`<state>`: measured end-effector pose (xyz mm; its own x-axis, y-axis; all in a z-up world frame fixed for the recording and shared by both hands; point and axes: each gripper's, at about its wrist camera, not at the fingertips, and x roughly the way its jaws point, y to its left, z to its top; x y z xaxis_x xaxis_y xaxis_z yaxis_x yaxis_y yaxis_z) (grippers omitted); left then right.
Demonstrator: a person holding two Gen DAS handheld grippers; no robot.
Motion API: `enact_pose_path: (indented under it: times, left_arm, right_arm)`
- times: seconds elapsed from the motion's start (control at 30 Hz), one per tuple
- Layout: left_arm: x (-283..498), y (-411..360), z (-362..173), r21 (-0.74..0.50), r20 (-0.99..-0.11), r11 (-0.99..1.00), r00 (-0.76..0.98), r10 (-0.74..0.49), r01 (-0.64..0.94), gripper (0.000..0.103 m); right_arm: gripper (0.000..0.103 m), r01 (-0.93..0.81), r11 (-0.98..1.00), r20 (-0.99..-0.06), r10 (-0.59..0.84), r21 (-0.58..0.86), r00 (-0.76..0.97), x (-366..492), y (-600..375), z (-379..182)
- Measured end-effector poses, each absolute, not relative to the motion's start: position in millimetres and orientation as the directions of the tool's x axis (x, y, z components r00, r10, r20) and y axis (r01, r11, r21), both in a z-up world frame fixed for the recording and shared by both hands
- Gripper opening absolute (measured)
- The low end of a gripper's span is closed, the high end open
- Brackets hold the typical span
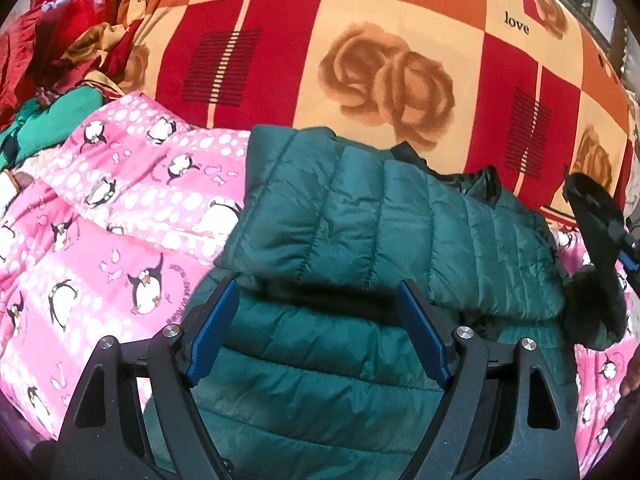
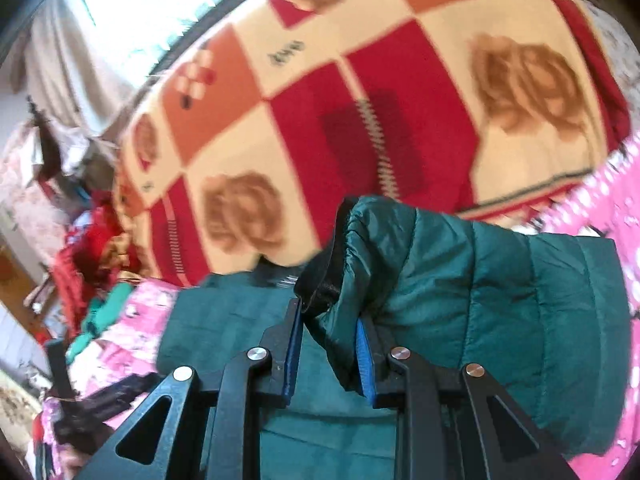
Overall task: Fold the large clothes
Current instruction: 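Grasp the folded jacket side edge with the right gripper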
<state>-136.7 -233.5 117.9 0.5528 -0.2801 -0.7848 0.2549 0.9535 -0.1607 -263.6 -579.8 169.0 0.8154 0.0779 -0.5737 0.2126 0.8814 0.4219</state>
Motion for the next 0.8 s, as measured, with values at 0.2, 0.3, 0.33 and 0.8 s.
enact_pose_path:
  times: [0.2,0.3,0.33,0.8]
  left_arm:
    - [-128.2,-222.9,120.5,-0.164,-0.784,0.959,0.560,-0.268,0.231,0.081]
    - [-122.9,-217.0,118.2,-0.164,-0.787,0.962,0.559,-0.262,0.219,0.081]
    - [-121.0,-215.2,117.2,-0.166,-0.788,0.962,0.558,-0.261,0.215,0.081]
    - [-108.0,-199.2,109.8,-0.294,-0.780,0.932,0.511,-0.361,0.211,0.081]
  right_arm:
    - [0.024,0.076,0.885,-0.536,0.208,0.460,0.818,-224.4,-520.8,184.1]
    - [0.024,0.042,0.882,-0.551,0.255,0.469,0.795,-203.9,-493.7,175.9]
    - [0.024,0.034,0.880,-0.557,0.270,0.474,0.785,-196.7,-485.3,171.0]
    - [0.044,0.044,0.831,-0.667,0.412,0.554,0.621,-134.9,-428.6,77.7]
